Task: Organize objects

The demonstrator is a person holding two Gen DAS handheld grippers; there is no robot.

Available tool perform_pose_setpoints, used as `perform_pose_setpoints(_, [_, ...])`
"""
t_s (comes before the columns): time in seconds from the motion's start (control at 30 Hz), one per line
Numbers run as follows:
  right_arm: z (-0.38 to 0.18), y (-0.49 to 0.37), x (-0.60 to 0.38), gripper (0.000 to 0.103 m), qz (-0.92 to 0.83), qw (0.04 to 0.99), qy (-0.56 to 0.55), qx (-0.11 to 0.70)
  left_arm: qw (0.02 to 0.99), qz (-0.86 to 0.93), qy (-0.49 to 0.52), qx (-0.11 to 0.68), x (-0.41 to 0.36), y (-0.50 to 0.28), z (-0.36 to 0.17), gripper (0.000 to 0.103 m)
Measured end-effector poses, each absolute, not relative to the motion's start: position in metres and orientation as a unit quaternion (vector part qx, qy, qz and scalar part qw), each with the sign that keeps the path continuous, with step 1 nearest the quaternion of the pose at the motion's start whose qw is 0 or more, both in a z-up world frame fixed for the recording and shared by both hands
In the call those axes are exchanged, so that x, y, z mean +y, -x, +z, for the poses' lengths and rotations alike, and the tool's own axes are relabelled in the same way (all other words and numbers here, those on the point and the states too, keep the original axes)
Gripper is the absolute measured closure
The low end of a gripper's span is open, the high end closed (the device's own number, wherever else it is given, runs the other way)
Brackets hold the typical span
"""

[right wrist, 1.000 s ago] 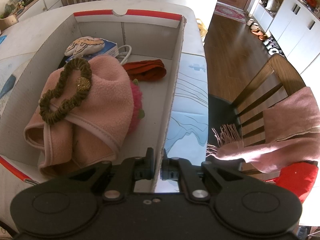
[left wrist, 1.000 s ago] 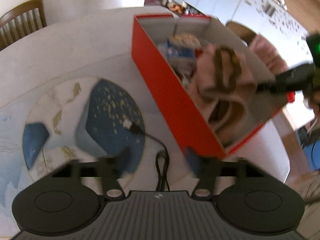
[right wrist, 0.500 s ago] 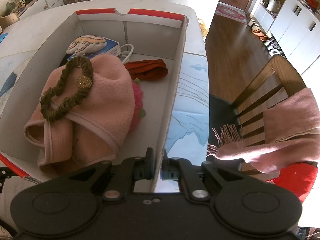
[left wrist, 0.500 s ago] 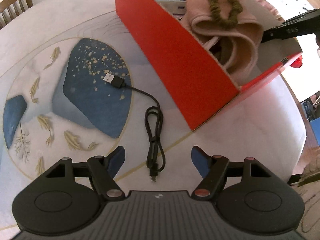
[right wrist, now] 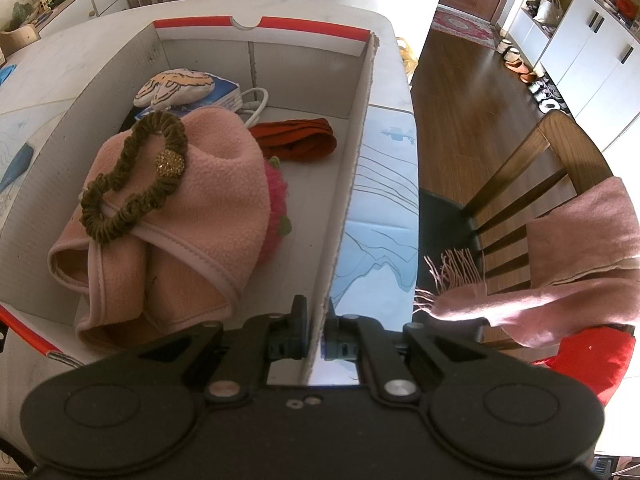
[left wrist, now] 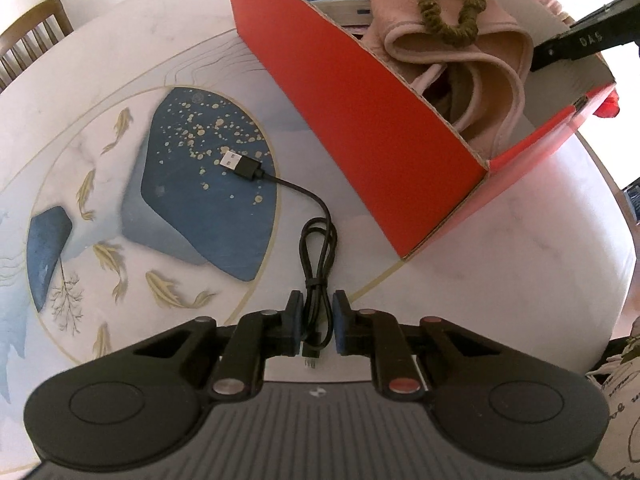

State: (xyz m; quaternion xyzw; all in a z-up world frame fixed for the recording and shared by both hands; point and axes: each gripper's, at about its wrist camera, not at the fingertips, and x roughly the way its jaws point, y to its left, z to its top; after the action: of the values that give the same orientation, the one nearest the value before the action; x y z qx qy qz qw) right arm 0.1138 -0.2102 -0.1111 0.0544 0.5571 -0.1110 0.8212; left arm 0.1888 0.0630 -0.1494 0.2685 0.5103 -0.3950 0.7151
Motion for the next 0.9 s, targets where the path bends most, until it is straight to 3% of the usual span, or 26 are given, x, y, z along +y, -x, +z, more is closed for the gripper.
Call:
perform_pose_setpoints(0.1, [-0.111, -0.114, -0.210, 0.098, -0.111, 0.821, -0.054, 0.557, 0.722, -0.395, -0.243, 0.513, 0.068, -0.194, -0.142, 0.090])
perform_pose_setpoints(0.13, [-0.111, -0.114, -0.210, 0.098, -0.111, 0.821, -0.054, 0.557, 0.725, -0.394, -0.235, 0.513, 0.070, -0.197, -0.139, 0.096])
perform_pose_setpoints(0.9, [-0.111, -0.114, -0.210, 0.098, -0.111, 0.821, -0.054, 0.557, 0.779, -0.407, -0.065, 0.473, 0.089, -0.253, -0.031, 0.102])
